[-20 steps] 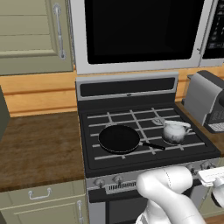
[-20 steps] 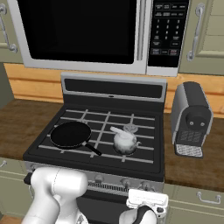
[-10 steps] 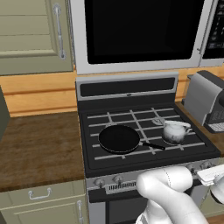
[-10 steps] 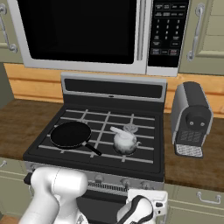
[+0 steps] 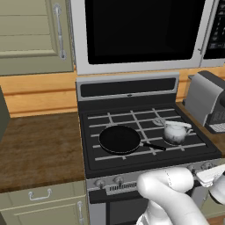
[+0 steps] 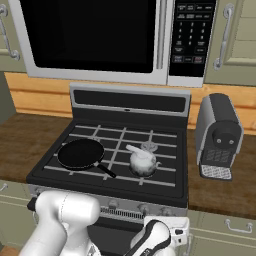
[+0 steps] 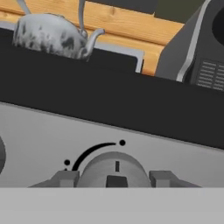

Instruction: Pick the kettle from the counter and place it on a stove burner. Then turn the burner on.

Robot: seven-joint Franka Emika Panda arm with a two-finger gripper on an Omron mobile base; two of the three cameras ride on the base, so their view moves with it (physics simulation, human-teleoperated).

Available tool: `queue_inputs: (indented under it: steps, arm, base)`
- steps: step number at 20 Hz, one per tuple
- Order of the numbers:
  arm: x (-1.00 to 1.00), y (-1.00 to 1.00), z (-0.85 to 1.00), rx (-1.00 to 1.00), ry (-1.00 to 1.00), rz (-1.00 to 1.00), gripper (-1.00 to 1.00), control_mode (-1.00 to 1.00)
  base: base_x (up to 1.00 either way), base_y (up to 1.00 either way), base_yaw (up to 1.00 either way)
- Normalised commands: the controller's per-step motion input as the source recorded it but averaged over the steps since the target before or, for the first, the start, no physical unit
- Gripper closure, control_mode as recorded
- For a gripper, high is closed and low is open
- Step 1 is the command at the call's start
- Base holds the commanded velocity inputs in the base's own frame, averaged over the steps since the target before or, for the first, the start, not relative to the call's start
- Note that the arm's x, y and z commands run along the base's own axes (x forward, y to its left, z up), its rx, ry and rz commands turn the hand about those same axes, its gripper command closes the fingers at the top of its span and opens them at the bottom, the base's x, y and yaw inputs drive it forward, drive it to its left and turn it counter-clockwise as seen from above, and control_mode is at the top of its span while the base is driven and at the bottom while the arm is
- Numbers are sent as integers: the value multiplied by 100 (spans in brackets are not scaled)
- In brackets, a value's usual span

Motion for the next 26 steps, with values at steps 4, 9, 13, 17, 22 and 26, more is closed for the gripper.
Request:
queue_inputs:
  steps: [4,9,13,17,22,26]
  arm:
    - [-18,-4,1,-23,0,18,100,-100]
    - [-25,-12,5,-28,3,23,100,-100]
    - [-38,-15,7,-31,5,28,100,-100]
    - [-58,-24,10,-33,1,30,100,-100]
    - [-77,-31,6,-35,0,31,100,-100]
    - [-79,-35,8,-36,0,31,100,-100]
  base:
    - [0,0,0]
    - [0,0,0]
    - [0,0,0]
    - [0,0,0]
    - [0,0,0]
    - [0,0,0]
